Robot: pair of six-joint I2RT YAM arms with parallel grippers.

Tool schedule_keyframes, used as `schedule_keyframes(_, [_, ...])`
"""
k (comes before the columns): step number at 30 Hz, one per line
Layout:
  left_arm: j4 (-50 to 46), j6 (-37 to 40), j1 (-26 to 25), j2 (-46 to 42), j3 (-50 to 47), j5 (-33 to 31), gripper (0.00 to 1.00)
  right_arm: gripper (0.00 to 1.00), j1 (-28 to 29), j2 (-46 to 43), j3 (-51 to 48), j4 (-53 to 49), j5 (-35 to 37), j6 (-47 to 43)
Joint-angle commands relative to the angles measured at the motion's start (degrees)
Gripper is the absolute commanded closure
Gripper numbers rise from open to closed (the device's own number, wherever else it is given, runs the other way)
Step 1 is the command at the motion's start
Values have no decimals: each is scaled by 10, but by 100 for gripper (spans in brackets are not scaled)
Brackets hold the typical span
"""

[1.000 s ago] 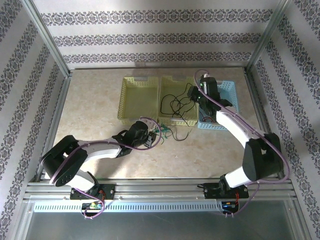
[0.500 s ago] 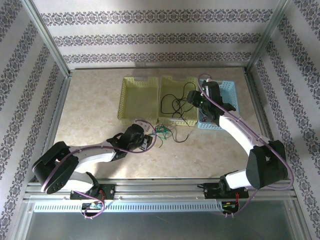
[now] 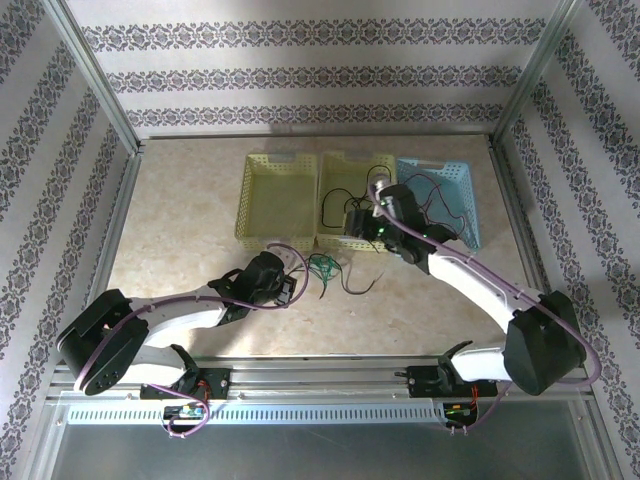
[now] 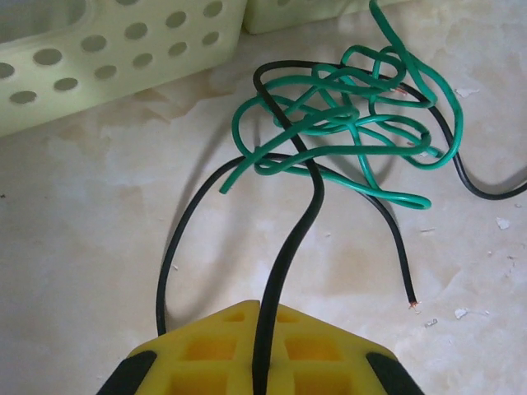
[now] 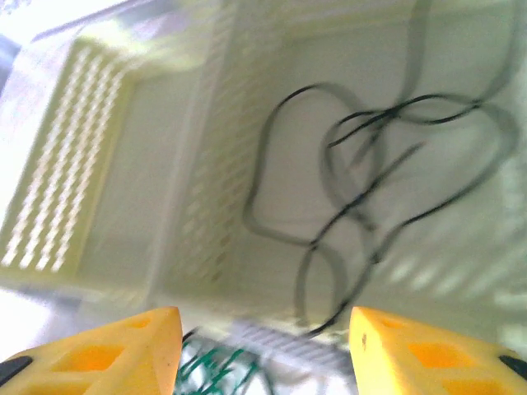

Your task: Untangle the cables

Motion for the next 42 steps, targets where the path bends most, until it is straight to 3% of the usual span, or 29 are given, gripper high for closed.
schedule_keyframes(1, [-25, 4, 5, -20, 22, 17, 96, 44, 56, 32, 11, -22, -75, -65])
schedule_keyframes(4, [-36, 19, 5, -23, 32, 22, 96, 44, 93, 78, 45, -66, -45, -119])
schedule_keyframes(14, [-56, 2, 5, -68, 27, -20, 96, 46, 102, 247, 111, -137, -73, -135])
schedule_keyframes(19, [-66, -13, 5, -114, 34, -90, 100, 59, 101, 290, 105, -176, -47, -129])
schedule_keyframes(21, [-68, -19, 5, -134, 39, -126, 100, 69, 97, 296, 100, -187, -37, -124])
schedule_keyframes(23, [-73, -22, 6, -155, 46, -166, 100, 73, 92, 294, 91, -189, -28, -116])
schedule_keyframes(30, [-82, 14, 6, -254, 100, -280, 100, 74, 63, 267, 50, -178, -35, -99])
schedule_keyframes(38, [-76, 102, 6, -296, 211, -290, 100, 75, 55, 239, 6, -161, -50, -87])
schedule_keyframes(42, [-49, 133, 6, -273, 258, -246, 100, 75, 51, 220, -17, -150, -61, -83])
